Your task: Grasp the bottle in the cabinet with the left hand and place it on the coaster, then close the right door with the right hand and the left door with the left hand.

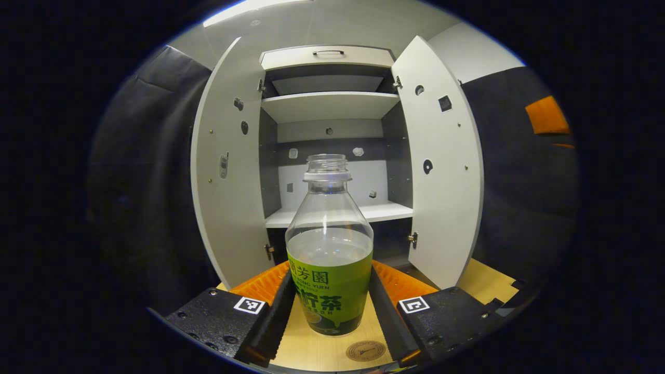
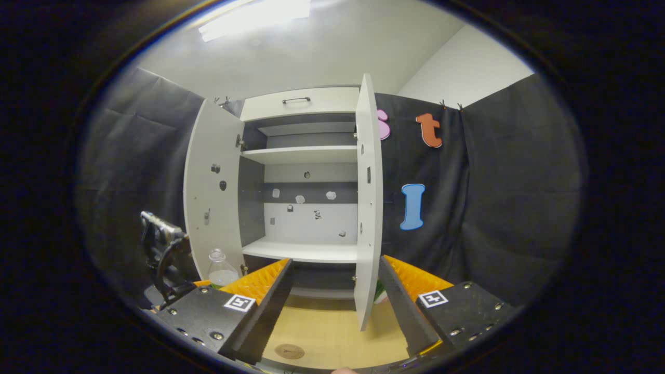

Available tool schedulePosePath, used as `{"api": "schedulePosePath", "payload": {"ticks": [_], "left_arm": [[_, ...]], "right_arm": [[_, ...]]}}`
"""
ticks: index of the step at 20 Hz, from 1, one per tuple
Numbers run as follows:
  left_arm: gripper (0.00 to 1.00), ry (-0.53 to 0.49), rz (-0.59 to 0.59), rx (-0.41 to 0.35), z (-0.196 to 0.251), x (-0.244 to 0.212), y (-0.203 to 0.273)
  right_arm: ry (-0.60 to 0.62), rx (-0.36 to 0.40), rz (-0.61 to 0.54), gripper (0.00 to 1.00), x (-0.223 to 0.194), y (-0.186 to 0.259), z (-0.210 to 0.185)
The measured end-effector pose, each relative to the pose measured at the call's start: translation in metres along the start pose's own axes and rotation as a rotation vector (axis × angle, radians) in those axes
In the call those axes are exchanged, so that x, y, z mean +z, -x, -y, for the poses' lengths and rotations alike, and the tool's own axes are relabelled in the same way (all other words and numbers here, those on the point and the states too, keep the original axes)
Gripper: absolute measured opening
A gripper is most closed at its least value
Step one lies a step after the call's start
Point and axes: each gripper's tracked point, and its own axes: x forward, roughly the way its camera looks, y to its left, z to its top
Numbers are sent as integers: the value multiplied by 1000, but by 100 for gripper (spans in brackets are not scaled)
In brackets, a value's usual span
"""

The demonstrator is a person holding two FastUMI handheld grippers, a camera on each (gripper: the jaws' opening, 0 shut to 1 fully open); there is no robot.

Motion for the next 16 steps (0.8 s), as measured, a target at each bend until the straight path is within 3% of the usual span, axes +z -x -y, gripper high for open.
{"api": "schedulePosePath", "payload": {"ticks": [5,12,16], "left_arm": [[78,9,-82,-103,30,-97,-5],[79,29,-151,-193,47,-173,-16],[80,51,-166,-292,58,-199,-19]], "right_arm": [[-9,-17,-37,98,-24,-10,2],[2,122,-35,98,-36,-31,-36],[-53,69,-86,99,-51,-52,-25]]}}
